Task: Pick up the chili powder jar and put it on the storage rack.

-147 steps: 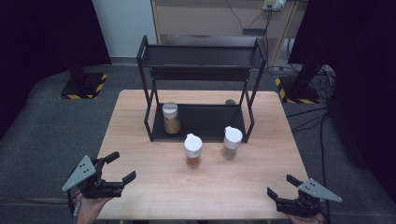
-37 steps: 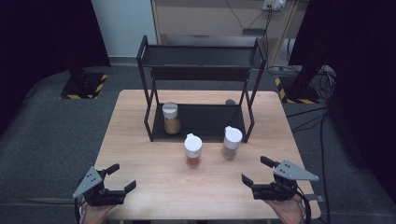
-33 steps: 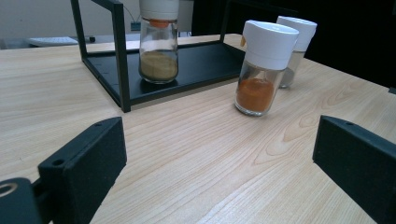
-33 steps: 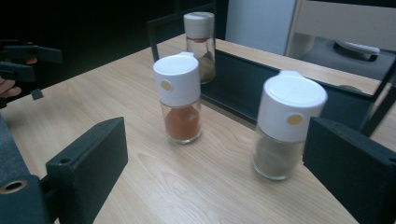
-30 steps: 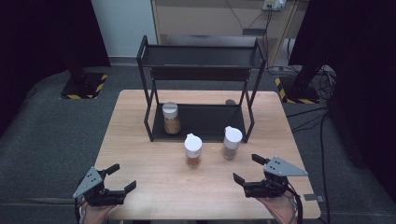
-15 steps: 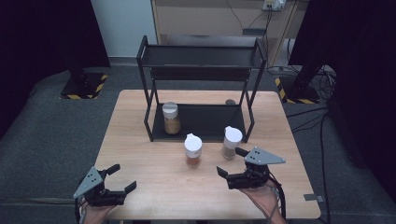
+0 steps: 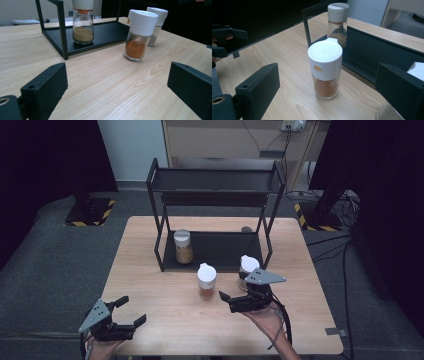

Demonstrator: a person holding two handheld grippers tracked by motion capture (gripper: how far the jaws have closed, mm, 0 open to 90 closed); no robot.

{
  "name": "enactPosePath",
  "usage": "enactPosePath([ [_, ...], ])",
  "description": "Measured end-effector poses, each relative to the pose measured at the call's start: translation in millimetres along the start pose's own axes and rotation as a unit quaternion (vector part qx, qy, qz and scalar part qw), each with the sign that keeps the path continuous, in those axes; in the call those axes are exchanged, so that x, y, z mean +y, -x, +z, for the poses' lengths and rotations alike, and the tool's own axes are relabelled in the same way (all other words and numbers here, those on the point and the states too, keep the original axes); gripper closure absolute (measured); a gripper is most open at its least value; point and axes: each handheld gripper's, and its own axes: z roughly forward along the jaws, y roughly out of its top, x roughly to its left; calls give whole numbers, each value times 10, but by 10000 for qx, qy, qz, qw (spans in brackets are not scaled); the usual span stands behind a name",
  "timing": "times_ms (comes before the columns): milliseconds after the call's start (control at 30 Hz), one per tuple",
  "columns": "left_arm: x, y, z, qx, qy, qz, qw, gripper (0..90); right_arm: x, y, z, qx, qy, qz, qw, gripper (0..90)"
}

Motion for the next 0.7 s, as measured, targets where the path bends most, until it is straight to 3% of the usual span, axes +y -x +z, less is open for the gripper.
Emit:
enactPosePath([
  [200, 4, 0, 8, -11, -21, 18, 10000, 19, 57, 24, 147, 47, -69, 97, 9999, 61],
  [700, 17, 9, 15, -23, -60, 63, 10000, 21, 195, -1, 578, 69, -312, 70, 9995, 64],
])
